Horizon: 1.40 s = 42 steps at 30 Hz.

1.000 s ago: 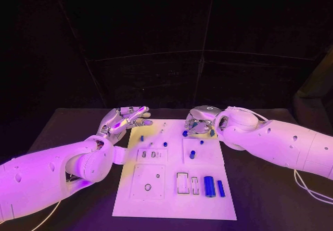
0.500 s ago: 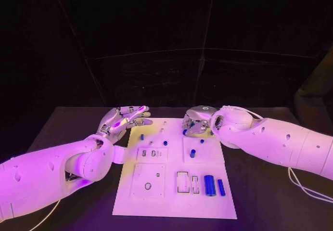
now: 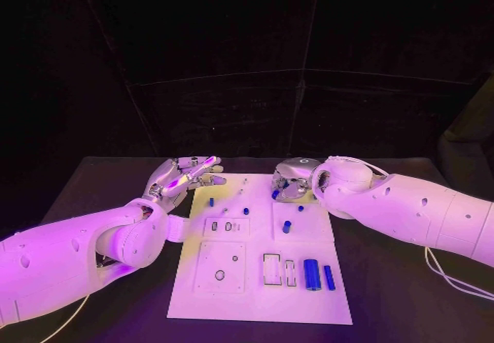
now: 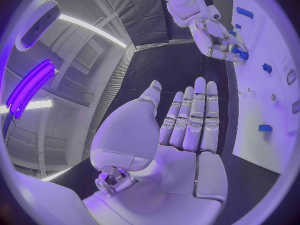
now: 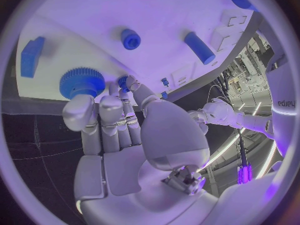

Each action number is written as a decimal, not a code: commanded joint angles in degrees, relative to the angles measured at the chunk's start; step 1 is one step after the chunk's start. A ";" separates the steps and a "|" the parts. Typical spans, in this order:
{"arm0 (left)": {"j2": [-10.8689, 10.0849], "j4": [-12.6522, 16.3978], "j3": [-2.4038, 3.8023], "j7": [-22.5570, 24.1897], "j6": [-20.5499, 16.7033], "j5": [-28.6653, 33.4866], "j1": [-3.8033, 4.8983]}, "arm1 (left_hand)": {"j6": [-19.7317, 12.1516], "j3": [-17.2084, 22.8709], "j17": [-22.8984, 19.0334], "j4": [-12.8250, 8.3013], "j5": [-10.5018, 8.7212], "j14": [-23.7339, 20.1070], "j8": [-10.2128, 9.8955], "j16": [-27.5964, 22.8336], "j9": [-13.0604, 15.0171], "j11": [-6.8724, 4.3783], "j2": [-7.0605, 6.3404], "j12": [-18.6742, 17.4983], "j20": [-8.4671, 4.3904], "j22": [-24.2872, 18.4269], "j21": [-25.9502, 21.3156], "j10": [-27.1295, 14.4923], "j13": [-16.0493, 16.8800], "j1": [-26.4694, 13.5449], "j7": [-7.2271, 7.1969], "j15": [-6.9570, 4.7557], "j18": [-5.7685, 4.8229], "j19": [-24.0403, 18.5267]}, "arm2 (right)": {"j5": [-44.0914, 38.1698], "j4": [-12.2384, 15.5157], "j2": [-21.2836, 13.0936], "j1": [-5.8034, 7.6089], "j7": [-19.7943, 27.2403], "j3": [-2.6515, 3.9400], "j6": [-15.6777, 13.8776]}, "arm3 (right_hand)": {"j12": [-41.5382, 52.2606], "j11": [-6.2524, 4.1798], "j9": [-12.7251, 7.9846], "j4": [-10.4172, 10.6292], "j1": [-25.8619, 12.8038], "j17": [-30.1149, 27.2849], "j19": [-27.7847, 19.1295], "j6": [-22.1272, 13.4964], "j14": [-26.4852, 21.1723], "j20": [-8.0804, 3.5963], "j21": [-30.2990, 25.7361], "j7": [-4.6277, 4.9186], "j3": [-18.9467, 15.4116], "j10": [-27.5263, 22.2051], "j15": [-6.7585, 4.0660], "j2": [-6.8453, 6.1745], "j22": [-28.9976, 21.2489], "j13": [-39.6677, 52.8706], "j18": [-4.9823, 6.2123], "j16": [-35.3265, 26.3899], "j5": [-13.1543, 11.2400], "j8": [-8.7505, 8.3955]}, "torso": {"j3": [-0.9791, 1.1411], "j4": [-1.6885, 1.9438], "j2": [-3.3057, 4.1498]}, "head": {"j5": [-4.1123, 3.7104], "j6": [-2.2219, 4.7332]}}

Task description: Assemble the parts on the task board

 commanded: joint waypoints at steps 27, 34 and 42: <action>-0.28 0.02 0.05 -0.63 1.23 -0.37 0.18 | 0.13 0.03 0.27 -0.66 0.27 0.16 -0.15 -0.69 -0.08 0.22 0.84 -0.66 0.09 -0.33 -0.65 -0.12 -0.18 0.52 0.37 0.10 0.39 0.56 | 4.85 -0.32 2.33 0.31 -2.35 0.08 -14.97 | 0.01 -0.49 0.24 1.58 -0.38 0.46 -0.89 3.13 -0.19 -0.36 2.08 -0.10 4.83 3.41 -0.24 1.17 1.75 0.20 -0.79 1.54 -3.29 0.53 | -0.03 0.09 0.27 | 0.41 0.66; -0.07 -0.26 0.05 -0.58 1.08 -0.37 0.18 | 0.23 0.13 0.37 -0.90 0.28 0.21 -0.13 -0.84 -0.06 0.15 1.00 -0.69 0.10 -0.43 -0.78 0.02 -0.18 0.76 0.28 0.08 0.40 0.65 | 4.88 -4.65 6.62 0.58 -2.13 0.08 -14.07 | -0.07 -0.46 0.21 1.55 -0.39 0.51 -0.92 3.10 -0.20 -0.36 2.13 -0.07 5.03 3.37 -0.23 0.90 1.80 0.17 -0.79 1.59 -3.33 0.44 | -0.06 0.15 0.37 | 0.56 0.63; 0.13 -0.46 0.05 -0.64 1.13 -0.37 0.18 | 0.24 0.14 0.38 -0.93 0.28 0.22 -0.13 -0.86 -0.06 0.14 1.02 -0.70 0.10 -0.45 -0.79 0.03 -0.19 0.80 0.27 0.07 0.40 0.66 | 3.72 -8.99 10.39 0.66 -2.88 0.08 -12.62 | -0.14 -0.40 0.17 1.92 -0.95 0.53 -1.00 3.12 -0.22 -0.33 2.24 -0.03 5.27 3.42 -0.18 0.35 1.87 0.15 -0.81 1.70 -3.22 0.31 | -0.01 0.11 0.34 | 0.82 0.48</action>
